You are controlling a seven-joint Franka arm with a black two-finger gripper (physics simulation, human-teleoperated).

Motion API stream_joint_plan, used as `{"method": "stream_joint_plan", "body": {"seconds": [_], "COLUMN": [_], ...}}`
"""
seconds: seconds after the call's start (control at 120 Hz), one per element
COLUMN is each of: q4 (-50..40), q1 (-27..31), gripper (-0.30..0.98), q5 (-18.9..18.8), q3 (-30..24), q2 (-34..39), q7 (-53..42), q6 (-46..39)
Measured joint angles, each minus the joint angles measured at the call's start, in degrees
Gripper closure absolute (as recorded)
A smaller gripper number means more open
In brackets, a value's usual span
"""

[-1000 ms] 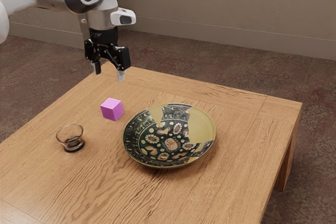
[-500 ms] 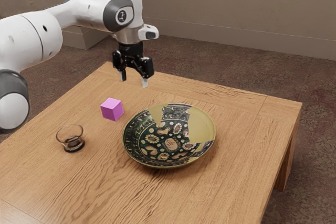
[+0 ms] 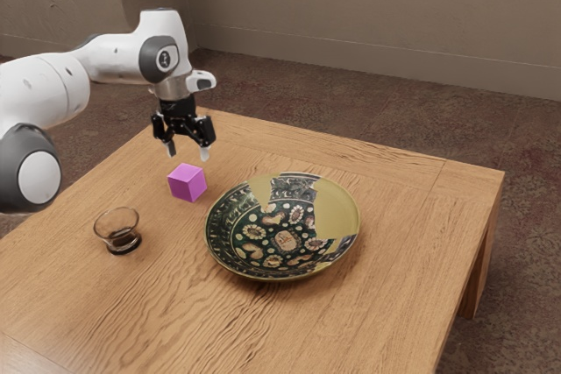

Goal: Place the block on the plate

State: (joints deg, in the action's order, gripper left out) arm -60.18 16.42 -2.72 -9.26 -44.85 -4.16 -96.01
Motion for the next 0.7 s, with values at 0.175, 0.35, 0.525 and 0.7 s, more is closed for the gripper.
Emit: {"method": "stream_joint_plan", "body": {"seconds": [0.175, 0.35, 0.525, 0.7], "q4": [0.0, 0.0, 0.0, 0.0], "q1": [2.3, 2.6, 5.8, 9.6], "gripper": [0.0, 0.0, 0.0, 0.0], "q5": [-2.8, -3.8, -4.1, -4.2], "q3": [-6.9, -7.5, -7.4, -8.3], "q2": [-1.3, -2.5, -2.7, -2.8], "q7": [-2.3, -4.1, -6.1, -8.6], "q6": [-2.3, -5.4, -6.9, -7.7]}}
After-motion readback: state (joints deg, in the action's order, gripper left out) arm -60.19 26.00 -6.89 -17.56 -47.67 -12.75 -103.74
